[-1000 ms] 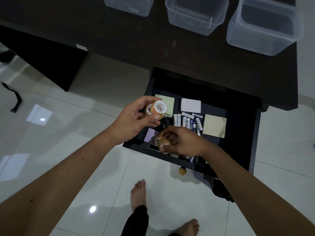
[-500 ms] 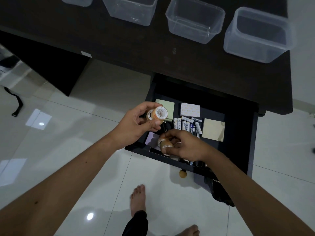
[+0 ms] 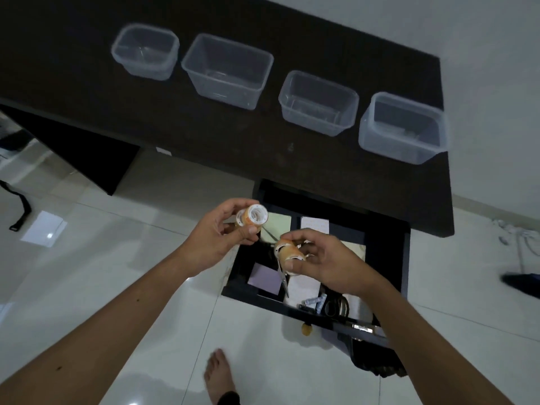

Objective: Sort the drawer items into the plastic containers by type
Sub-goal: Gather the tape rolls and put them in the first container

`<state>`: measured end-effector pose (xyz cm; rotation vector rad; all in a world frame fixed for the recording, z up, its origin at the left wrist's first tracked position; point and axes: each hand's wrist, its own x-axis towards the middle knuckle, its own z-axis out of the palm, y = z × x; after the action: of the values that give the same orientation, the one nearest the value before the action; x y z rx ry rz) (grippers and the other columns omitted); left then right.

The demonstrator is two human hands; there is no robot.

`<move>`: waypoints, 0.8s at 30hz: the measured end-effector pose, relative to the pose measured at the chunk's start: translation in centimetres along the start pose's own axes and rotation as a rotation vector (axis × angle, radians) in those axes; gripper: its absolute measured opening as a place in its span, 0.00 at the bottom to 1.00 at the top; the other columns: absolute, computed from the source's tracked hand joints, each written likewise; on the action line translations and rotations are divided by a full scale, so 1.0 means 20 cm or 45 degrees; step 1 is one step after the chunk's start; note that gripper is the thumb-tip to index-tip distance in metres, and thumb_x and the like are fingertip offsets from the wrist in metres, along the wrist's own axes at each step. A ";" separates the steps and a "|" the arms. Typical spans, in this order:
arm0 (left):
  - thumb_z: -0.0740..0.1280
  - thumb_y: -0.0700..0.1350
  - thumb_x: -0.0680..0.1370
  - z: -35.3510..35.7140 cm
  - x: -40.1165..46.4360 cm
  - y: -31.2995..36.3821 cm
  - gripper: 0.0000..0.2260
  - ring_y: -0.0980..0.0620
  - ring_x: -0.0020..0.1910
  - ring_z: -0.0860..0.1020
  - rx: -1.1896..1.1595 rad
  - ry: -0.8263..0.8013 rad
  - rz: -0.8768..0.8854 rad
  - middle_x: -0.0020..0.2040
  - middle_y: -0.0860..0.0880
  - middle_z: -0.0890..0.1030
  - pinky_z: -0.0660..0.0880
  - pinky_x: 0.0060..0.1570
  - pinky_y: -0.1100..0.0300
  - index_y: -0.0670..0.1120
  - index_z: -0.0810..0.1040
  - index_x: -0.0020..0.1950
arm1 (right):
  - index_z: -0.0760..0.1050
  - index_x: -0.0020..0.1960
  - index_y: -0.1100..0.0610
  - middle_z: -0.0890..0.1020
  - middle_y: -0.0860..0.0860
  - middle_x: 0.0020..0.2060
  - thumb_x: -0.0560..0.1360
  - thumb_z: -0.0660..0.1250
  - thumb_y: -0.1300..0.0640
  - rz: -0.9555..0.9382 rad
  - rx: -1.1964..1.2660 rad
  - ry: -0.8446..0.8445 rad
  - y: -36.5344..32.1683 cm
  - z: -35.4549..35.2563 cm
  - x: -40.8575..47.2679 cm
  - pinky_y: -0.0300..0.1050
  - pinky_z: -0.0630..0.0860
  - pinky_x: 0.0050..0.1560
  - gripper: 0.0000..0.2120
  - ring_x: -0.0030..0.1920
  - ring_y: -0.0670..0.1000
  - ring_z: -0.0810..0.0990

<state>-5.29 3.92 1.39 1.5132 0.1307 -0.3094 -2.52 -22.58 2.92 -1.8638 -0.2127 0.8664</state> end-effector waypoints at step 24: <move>0.74 0.39 0.78 -1.20 0.52 0.66 0.19 0.43 0.52 0.87 0.108 0.470 0.239 0.60 0.45 0.83 0.85 0.55 0.43 0.52 0.79 0.67 | 0.77 0.69 0.43 0.79 0.44 0.63 0.74 0.78 0.54 -0.607 -0.257 0.036 -1.40 0.04 1.34 0.43 0.81 0.61 0.26 0.61 0.42 0.80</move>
<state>10.84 26.96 9.82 1.6423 0.2680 0.1190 22.97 4.39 14.16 -1.8931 -0.7164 0.5013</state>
